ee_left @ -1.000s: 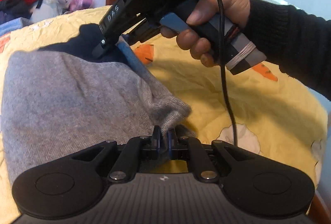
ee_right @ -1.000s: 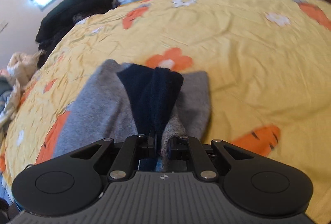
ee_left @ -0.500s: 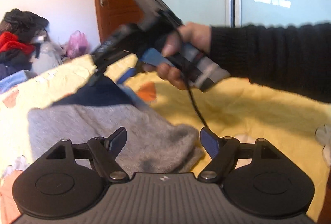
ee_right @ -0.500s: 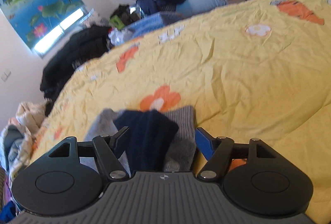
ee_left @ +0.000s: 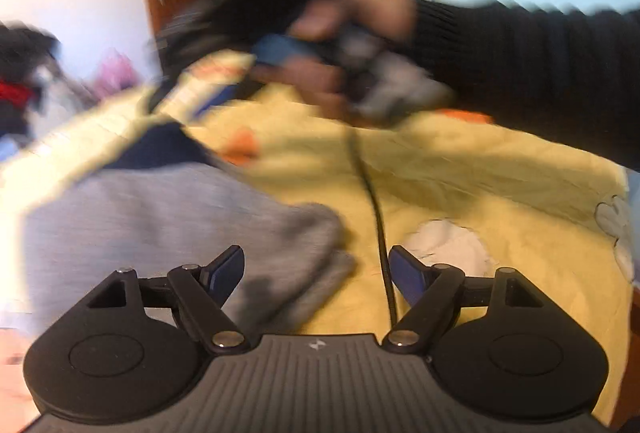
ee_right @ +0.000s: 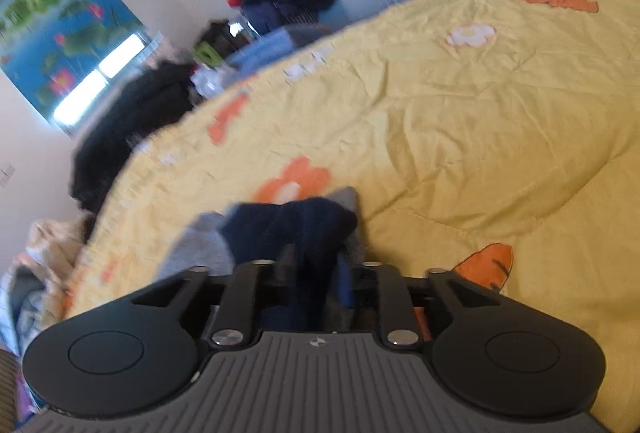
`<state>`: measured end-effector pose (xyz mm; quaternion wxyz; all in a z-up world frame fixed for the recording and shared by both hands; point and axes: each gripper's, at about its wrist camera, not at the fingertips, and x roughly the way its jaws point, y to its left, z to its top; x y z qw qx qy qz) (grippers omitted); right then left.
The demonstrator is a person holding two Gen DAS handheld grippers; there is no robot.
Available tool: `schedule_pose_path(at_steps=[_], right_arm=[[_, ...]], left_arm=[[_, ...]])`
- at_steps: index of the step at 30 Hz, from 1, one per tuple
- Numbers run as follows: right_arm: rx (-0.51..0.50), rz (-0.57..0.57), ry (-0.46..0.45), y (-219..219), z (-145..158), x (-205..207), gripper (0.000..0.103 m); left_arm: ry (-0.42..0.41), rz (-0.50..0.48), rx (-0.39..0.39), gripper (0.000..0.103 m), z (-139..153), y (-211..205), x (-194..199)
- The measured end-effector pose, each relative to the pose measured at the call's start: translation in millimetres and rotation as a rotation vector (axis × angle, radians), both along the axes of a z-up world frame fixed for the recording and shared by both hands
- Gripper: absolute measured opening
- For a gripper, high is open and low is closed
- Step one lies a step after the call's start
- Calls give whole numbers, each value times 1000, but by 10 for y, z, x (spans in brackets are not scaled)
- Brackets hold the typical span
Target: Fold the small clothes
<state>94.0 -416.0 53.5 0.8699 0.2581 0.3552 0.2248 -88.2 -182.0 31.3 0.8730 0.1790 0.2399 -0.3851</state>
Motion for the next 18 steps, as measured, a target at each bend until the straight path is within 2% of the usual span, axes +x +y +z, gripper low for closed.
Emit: schedule_pose_path(at_steps=[1, 2, 4, 6, 9, 11, 12, 15, 16, 18], right_arm=[[30, -12, -31, -66, 64, -152, 62], [42, -11, -49, -121, 109, -301, 60], [26, 7, -53, -198, 132, -590, 60], [-51, 36, -51, -168, 102, -870, 60], [-222, 107, -53, 50, 56, -1196, 60], [-281, 156, -57, 188, 35, -1349, 55], [-288, 173, -60, 245, 27, -1382, 52], [-268, 194, -35, 315, 38, -1367, 50], [-263, 192, -33, 312, 63, -1353, 50], [-250, 184, -43, 266, 115, -1325, 50]], left_arm=[[-50, 21, 12, 79, 29, 135, -85], [-90, 43, 25, 79, 52, 281, -173], [-120, 84, 46, 81, 76, 534, -280], [-100, 133, 61, 81, 63, 736, -328], [-47, 177, 46, 83, 30, 925, -334], [-13, 175, 40, 83, 26, 981, -310], [18, 159, 31, 82, 28, 1002, -288], [206, 53, 2, 82, 163, 1163, -211], [260, 19, -38, 82, 231, 1215, -183], [387, -53, -179, 82, 347, 1343, -80]])
